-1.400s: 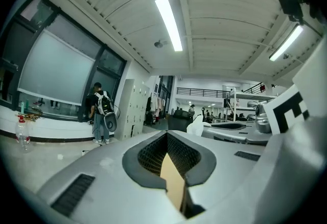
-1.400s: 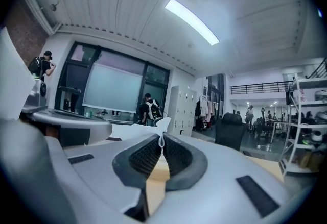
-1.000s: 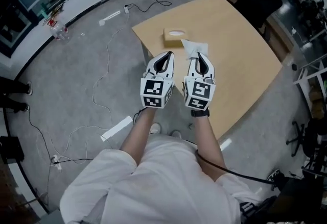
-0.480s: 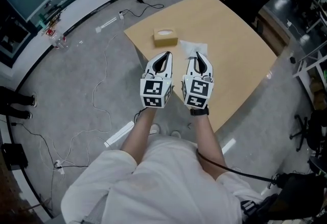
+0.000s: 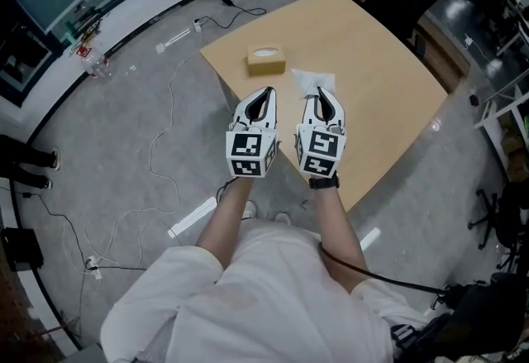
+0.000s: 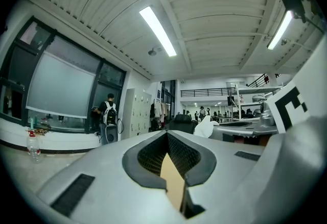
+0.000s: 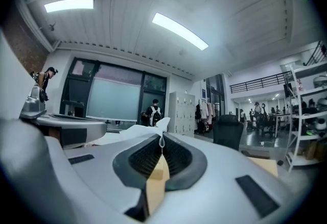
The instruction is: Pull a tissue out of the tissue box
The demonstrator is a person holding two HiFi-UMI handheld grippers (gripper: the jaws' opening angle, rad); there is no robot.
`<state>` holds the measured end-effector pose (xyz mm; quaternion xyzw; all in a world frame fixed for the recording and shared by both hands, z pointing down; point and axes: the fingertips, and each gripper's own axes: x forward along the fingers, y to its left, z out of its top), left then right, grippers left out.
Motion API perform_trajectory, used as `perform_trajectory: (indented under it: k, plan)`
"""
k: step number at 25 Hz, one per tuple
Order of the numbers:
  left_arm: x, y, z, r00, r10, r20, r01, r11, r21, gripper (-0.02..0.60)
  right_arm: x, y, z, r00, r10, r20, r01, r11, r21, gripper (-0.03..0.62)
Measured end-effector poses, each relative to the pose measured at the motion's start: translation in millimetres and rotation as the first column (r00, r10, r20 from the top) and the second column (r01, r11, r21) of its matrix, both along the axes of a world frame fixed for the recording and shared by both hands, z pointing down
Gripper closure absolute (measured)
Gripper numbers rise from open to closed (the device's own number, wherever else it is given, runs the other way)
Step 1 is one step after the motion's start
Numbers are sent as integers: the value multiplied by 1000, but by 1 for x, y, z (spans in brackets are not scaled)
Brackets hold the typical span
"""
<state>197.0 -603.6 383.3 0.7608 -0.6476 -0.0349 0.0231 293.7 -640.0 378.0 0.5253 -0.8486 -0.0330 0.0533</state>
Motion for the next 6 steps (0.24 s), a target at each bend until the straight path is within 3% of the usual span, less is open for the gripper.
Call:
perform_trajectory:
  k: [6]
  plan:
    - [-2,6,6,1000,-22,1,22,1000,-14,581,1,1,7,1000,-11,-7,11,1000,-15,586]
